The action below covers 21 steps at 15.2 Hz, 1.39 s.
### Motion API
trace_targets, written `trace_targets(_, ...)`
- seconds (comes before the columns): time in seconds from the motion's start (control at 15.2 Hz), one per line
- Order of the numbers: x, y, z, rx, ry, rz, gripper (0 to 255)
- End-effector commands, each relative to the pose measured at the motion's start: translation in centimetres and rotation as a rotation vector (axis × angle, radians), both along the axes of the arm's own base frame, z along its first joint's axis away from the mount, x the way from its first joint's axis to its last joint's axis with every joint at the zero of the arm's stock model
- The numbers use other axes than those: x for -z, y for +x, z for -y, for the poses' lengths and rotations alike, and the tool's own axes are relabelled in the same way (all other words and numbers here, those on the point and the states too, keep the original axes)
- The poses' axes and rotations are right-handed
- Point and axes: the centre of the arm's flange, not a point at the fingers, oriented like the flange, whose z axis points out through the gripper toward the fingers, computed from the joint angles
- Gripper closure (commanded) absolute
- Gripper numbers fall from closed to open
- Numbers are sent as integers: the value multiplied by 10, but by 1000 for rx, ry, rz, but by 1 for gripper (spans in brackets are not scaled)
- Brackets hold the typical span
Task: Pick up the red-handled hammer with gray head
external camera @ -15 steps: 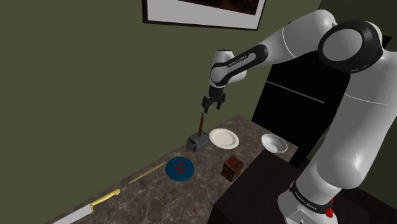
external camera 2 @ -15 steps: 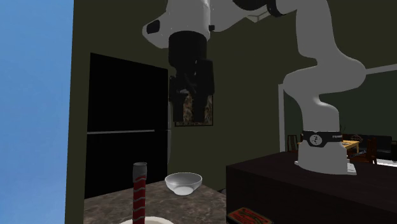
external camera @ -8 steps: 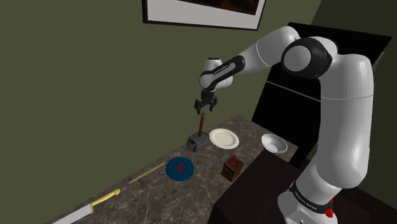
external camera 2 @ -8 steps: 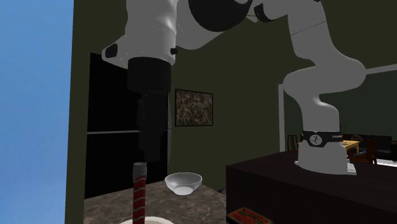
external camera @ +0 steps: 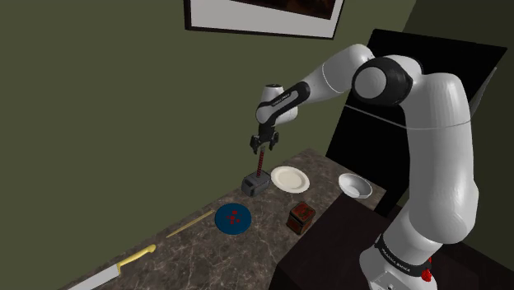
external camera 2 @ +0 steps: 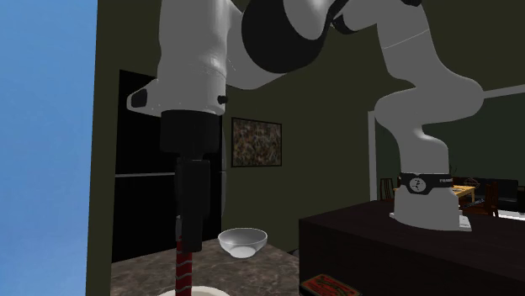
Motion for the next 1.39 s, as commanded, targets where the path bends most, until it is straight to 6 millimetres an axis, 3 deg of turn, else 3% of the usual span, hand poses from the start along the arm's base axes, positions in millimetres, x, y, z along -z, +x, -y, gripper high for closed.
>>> trace_targets(0.0, 4, 1, -1, 0, 0, 0, 0)
trace_targets(0.07, 4, 1, -1, 0, 0, 0, 0)
trace_targets(0.13, 4, 1, -1, 0, 0, 0, 255)
trace_targets(0.73, 4, 1, -1, 0, 0, 0, 255)
trace_targets(1.32, -43, 1, -1, 0, 0, 0, 255)
